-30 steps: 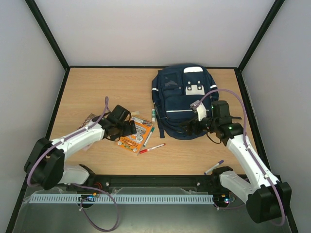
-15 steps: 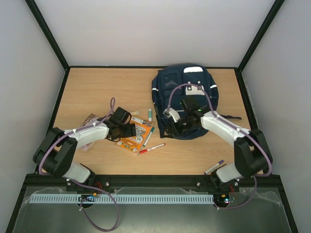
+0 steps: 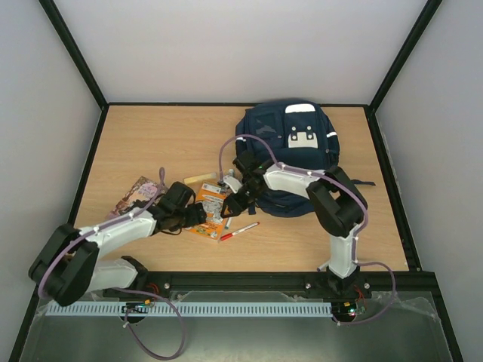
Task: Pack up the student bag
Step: Pick up the book from the center of the board.
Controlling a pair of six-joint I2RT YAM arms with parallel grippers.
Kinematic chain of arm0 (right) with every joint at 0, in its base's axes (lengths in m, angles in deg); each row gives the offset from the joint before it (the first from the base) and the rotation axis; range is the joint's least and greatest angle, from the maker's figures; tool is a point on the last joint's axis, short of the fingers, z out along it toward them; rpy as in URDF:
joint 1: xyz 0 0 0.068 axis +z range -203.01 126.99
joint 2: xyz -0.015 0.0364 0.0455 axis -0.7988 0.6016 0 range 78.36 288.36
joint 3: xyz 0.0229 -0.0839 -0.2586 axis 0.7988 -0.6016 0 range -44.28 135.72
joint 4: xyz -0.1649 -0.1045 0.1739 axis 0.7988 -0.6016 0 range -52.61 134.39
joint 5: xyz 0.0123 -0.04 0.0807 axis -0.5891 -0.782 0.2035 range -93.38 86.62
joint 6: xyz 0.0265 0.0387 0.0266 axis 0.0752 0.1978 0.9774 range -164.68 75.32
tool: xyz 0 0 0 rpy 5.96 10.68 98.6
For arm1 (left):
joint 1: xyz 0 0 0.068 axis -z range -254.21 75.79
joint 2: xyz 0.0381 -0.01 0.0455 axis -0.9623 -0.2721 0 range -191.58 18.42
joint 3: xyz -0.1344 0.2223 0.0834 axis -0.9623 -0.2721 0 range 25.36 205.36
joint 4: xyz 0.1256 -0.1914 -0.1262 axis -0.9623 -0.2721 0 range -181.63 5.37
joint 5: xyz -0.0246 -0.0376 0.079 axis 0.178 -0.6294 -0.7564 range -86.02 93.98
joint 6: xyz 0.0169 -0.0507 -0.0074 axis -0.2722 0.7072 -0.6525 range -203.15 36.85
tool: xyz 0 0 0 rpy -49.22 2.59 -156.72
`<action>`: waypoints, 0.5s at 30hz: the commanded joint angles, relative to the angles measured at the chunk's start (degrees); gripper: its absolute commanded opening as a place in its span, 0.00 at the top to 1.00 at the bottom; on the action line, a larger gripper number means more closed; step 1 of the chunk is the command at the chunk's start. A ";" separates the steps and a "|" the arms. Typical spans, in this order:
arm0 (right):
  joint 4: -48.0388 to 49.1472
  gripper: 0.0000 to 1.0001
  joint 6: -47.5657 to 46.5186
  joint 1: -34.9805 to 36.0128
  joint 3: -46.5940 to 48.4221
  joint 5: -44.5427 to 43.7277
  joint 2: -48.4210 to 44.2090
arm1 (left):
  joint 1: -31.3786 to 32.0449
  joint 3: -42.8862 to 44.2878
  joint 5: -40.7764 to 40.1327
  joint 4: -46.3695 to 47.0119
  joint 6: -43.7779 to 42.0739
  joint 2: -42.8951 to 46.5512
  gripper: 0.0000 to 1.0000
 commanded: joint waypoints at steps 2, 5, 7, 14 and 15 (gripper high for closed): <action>-1.17 0.51 2.01 3.77 6.58 -2.96 6.19 | 1.07 -4.69 1.75 -8.42 6.85 6.79 0.16; -2.43 0.51 2.51 4.97 11.09 -3.46 10.03 | 1.80 -5.95 2.09 -10.78 8.84 11.27 0.16; -2.99 0.51 2.58 5.55 13.62 -3.47 11.77 | 2.05 -6.64 2.42 -12.45 9.92 14.22 0.16; -5.68 0.52 4.04 5.69 18.43 -9.76 11.80 | 2.23 -7.70 1.34 -18.32 13.17 22.30 0.15; -5.69 0.52 4.64 5.68 17.86 -10.62 10.87 | 2.22 -7.74 0.46 -18.75 13.52 23.03 0.14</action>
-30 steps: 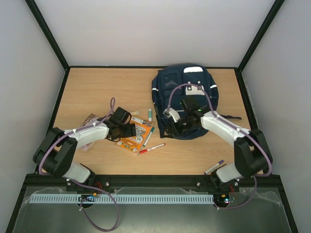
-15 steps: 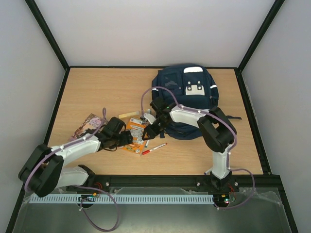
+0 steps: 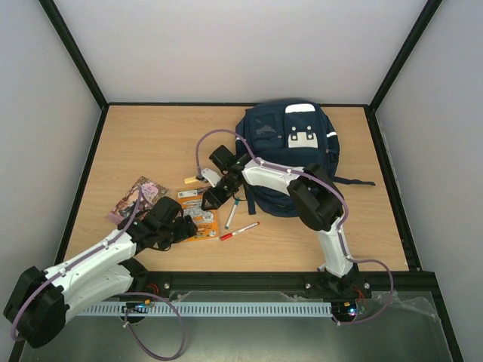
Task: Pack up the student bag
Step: Pick up the book from the center of the board.
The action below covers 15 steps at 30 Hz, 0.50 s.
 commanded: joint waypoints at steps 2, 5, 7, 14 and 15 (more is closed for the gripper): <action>-4.85 0.53 2.78 0.16 -0.39 -6.45 -2.31 | 0.10 -0.85 -2.61 -4.64 3.10 3.26 0.11; -5.38 0.53 3.82 0.18 -1.56 -6.53 -3.18 | -0.73 -0.96 -3.11 -3.16 2.60 0.90 0.07; -5.49 0.52 4.32 0.23 -2.67 -6.90 -3.50 | -1.49 -0.78 -3.21 -1.65 2.17 -0.59 0.07; -5.01 0.47 5.46 0.22 -5.45 -9.47 -3.67 | -3.88 -1.04 -2.90 4.88 0.52 -1.83 0.07; -5.02 0.47 5.44 0.17 -5.62 -9.31 -3.33 | -4.04 -1.23 -2.78 5.23 0.34 -1.84 0.07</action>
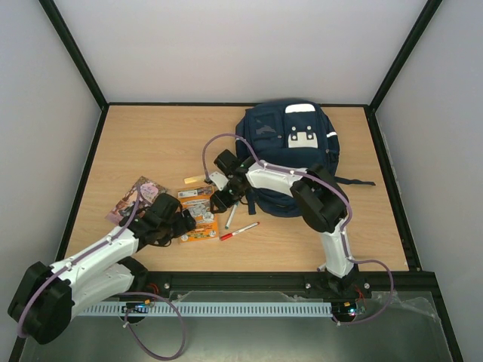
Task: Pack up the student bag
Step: Pick up the book from the center of the board.
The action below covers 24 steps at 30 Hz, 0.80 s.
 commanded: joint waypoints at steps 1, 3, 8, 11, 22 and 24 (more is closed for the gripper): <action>-3.57 0.48 1.29 0.13 -1.21 -1.14 -0.21 | -1.02 -1.21 -0.27 3.65 -1.37 -0.12 0.07; -3.40 0.51 1.34 -0.03 -1.12 0.02 0.85 | -1.22 -1.47 -0.10 4.15 -1.80 0.17 0.08; -1.69 0.69 2.16 -0.64 -1.17 0.59 3.98 | -3.22 -1.64 1.05 7.47 -3.67 1.24 0.09; -1.76 0.74 2.23 -0.91 -1.54 -1.47 5.36 | -6.23 -2.01 0.42 9.00 -4.32 1.02 0.09; -1.09 0.87 -0.09 -0.96 -5.43 -16.97 8.26 | -15.74 -4.72 10.28 15.95 -8.56 -5.09 0.17; -1.08 0.90 -0.28 -0.96 -5.61 -18.30 8.87 | -16.08 -5.44 11.67 16.98 -8.12 -6.00 0.17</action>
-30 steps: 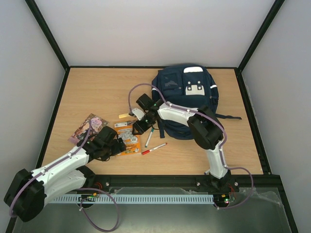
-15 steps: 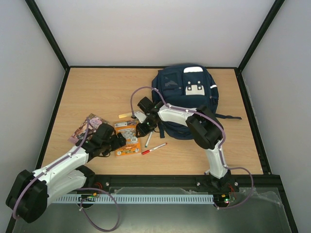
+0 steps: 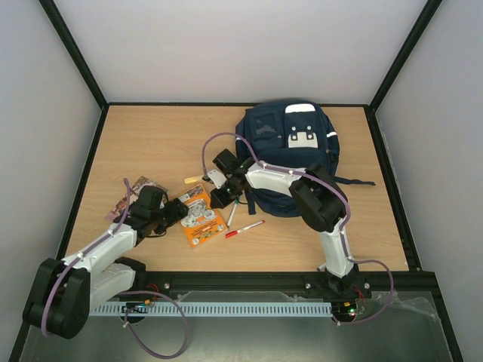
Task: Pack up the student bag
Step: Pick up the book from the center of the board.
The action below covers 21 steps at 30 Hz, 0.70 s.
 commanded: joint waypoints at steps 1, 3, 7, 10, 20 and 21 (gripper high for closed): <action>-4.78 0.90 -2.08 -0.50 -4.53 -18.09 7.98 | -1.10 -2.47 5.43 2.93 -0.69 -2.46 0.17; -5.17 0.93 -1.96 -0.55 -4.35 -17.87 9.05 | -1.07 -3.26 6.61 4.13 -0.19 -2.84 0.17; -5.95 0.96 -1.74 -0.64 -3.82 -17.34 11.53 | -1.01 -4.71 8.13 5.02 0.86 -2.98 0.18; -6.10 0.99 -1.48 -0.90 -3.69 -16.75 12.98 | -1.03 -6.19 9.97 6.05 2.19 -2.09 0.18; -7.17 0.99 -1.37 -1.17 -2.61 -12.76 17.81 | -0.43 -13.48 11.75 9.96 11.83 6.10 0.08; -7.28 0.99 -1.38 -1.16 -2.51 -12.50 18.13 | -0.40 -14.90 12.46 12.38 13.44 6.42 0.08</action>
